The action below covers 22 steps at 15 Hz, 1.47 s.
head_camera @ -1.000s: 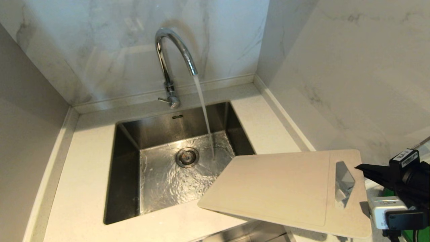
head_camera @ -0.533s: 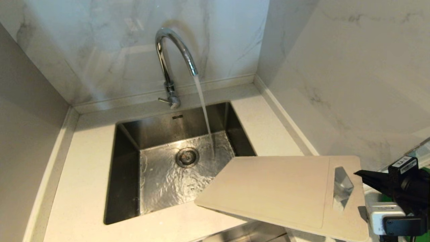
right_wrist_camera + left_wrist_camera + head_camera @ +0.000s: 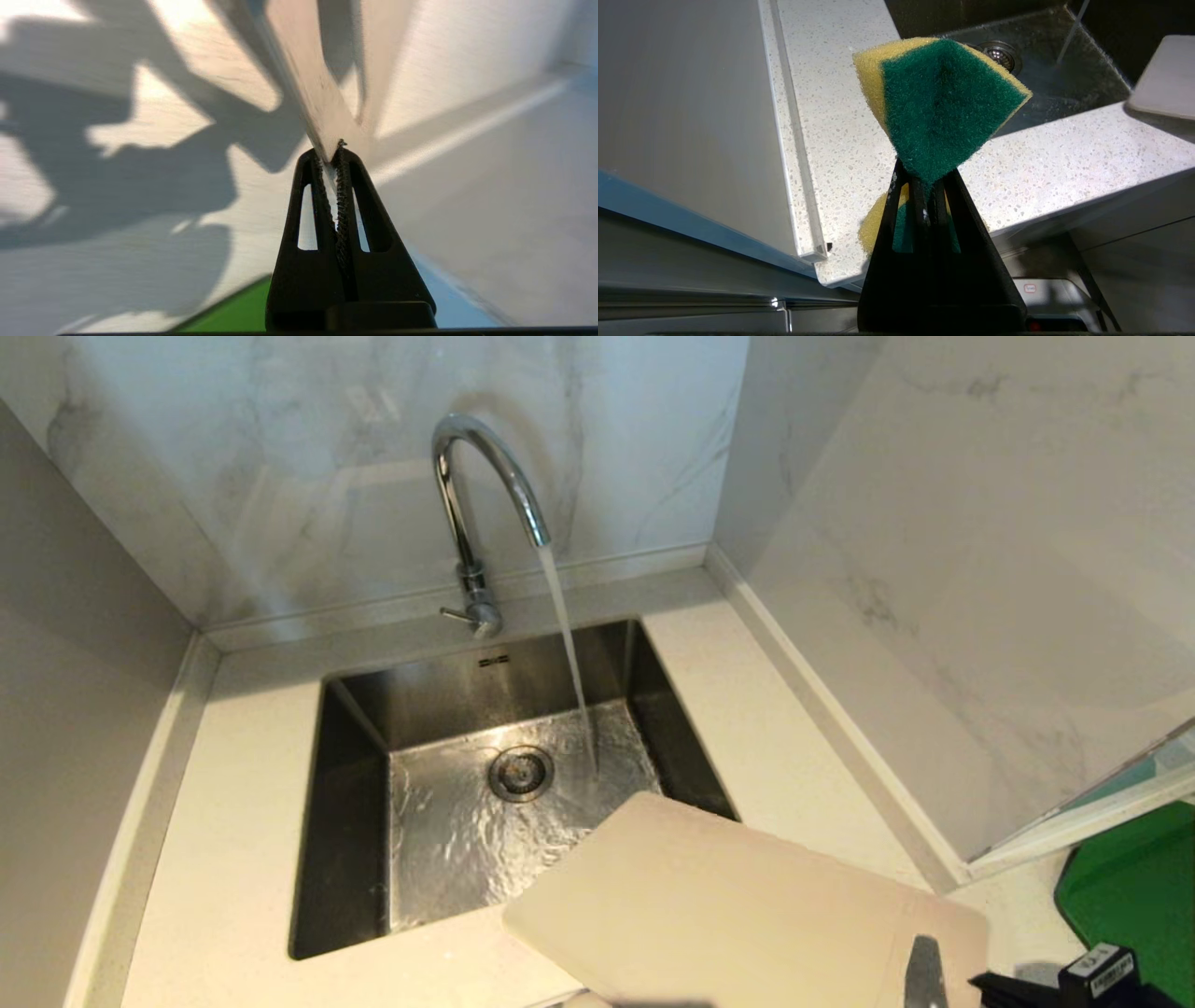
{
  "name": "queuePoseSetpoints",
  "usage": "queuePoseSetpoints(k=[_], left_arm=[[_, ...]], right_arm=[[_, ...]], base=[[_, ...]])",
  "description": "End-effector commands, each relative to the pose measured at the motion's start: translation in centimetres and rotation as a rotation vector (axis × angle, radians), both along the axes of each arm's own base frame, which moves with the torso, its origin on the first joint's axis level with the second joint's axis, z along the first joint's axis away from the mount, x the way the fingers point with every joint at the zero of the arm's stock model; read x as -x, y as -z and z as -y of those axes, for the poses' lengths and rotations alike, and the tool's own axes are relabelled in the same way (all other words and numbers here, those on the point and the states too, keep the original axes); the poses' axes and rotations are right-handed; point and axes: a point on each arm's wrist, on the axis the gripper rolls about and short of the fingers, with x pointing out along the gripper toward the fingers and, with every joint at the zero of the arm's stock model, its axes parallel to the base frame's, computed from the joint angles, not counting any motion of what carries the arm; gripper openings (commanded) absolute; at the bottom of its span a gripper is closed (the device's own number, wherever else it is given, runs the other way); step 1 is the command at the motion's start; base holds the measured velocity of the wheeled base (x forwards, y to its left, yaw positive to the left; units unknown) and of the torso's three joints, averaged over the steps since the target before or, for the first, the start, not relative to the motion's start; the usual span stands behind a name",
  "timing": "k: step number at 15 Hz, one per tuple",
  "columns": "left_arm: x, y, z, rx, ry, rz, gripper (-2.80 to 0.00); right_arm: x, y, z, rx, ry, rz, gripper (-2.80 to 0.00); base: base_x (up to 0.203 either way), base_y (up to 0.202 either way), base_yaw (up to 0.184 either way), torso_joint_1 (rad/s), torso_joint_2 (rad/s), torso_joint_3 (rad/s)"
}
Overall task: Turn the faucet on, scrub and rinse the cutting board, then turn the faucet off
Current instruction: Put down the cutting board, then put down the cleaning cloth
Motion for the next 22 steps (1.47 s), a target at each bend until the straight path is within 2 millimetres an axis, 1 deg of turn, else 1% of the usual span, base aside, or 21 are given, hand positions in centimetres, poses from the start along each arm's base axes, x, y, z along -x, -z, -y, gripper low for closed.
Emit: queuePoseSetpoints(k=[1, 3, 5, 8, 10, 12, 15, 18, 21, 22], left_arm=[[0.0, 0.0, 0.0, 0.0, 0.0, -0.002, -2.8], [0.0, 0.0, 0.0, 0.0, 0.0, -0.003, -2.8], [0.0, 0.0, 0.0, 0.0, 0.0, -0.002, -2.8], [0.0, 0.0, 0.0, 0.0, 0.0, -0.002, -2.8], [0.0, 0.0, 0.0, 0.0, 0.0, -0.002, -2.8], [0.0, 0.0, 0.0, 0.0, 0.0, -0.002, -2.8], [0.0, 0.0, 0.0, 0.0, 0.0, -0.002, -2.8], [0.0, 0.0, 0.0, 0.0, 0.0, -0.002, -2.8], [0.0, 0.0, 0.0, 0.0, 0.0, -0.002, -2.8], [0.0, 0.0, 0.0, 0.0, 0.0, -0.002, -2.8]], right_arm=[[1.4, 1.5, -0.5, -0.011, -0.009, -0.049, -2.8], [2.3, 2.6, -0.7, -0.02, -0.003, -0.093, -2.8], [2.7, 3.0, -0.8, -0.01, 0.015, -0.113, -2.8], [2.4, 2.7, -0.7, -0.022, 0.028, -0.107, -2.8], [2.1, 2.3, -0.6, -0.071, 0.074, -0.107, -2.8], [1.7, 1.3, -0.5, -0.164, 0.153, -0.085, -2.8], [1.9, 0.7, -0.6, -0.416, 0.316, -0.115, -2.8], [2.1, 0.4, -0.8, -0.655, 0.347, -0.166, -2.8], [2.1, 0.1, -0.8, -0.804, 0.442, -0.208, -2.8], [1.9, -0.3, -0.7, -0.849, 0.473, -0.212, -2.8]], base=[[0.0, 0.0, 0.0, 0.0, 0.0, 0.0], [0.0, 0.0, 0.0, 0.0, 0.0, 0.0], [0.0, 0.0, 0.0, 0.0, 0.0, 0.0], [0.0, 0.0, 0.0, 0.0, 0.0, 0.0], [0.0, 0.0, 0.0, 0.0, 0.0, 0.0], [0.0, 0.0, 0.0, 0.0, 0.0, 0.0], [0.0, 0.0, 0.0, 0.0, 0.0, 0.0], [0.0, 0.0, 0.0, 0.0, 0.0, 0.0], [0.0, 0.0, 0.0, 0.0, 0.0, 0.0], [0.0, 0.0, 0.0, 0.0, 0.0, 0.0]])
